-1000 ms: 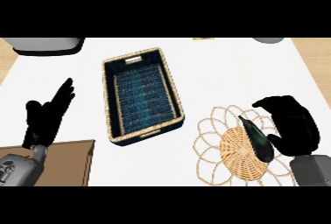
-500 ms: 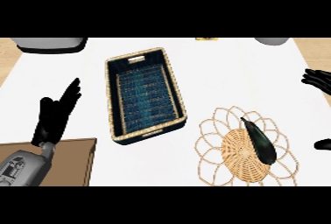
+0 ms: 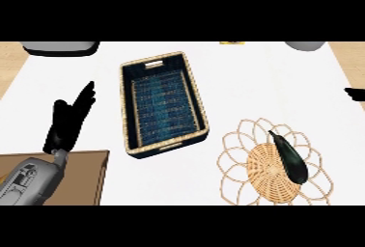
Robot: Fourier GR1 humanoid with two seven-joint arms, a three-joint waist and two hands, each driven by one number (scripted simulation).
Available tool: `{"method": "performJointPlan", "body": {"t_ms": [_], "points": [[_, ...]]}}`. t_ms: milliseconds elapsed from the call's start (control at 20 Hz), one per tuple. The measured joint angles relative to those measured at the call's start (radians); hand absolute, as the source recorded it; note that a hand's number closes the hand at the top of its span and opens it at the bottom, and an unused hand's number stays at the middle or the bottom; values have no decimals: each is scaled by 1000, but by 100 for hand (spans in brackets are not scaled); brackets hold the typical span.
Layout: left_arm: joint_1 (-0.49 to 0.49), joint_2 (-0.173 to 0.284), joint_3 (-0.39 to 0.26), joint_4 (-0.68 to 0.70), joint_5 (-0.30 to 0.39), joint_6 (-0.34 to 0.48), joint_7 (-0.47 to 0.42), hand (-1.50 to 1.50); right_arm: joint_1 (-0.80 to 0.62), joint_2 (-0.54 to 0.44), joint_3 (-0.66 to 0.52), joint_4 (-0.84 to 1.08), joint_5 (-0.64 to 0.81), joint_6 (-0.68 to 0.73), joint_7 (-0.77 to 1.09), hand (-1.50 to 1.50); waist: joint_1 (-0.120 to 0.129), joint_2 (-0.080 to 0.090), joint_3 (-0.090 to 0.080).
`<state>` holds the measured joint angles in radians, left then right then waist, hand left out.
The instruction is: Pick the eggplant from the placemat and place it in the basket
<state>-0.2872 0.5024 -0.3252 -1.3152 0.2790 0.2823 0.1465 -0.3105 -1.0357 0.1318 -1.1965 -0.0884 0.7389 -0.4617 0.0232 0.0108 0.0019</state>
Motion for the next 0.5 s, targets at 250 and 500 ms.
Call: {"method": "performJointPlan", "body": {"t_ms": [250,500], "points": [[-6,-6,8,-11,-6,-8,13,0,-36,-13,61,63,51,-10,-37,-150,7,-1,0],[12,-17,13,-14,-26,-6,11,0,-43,-5,99,130,93,-61,-99,-150,0,-4,0]]}}
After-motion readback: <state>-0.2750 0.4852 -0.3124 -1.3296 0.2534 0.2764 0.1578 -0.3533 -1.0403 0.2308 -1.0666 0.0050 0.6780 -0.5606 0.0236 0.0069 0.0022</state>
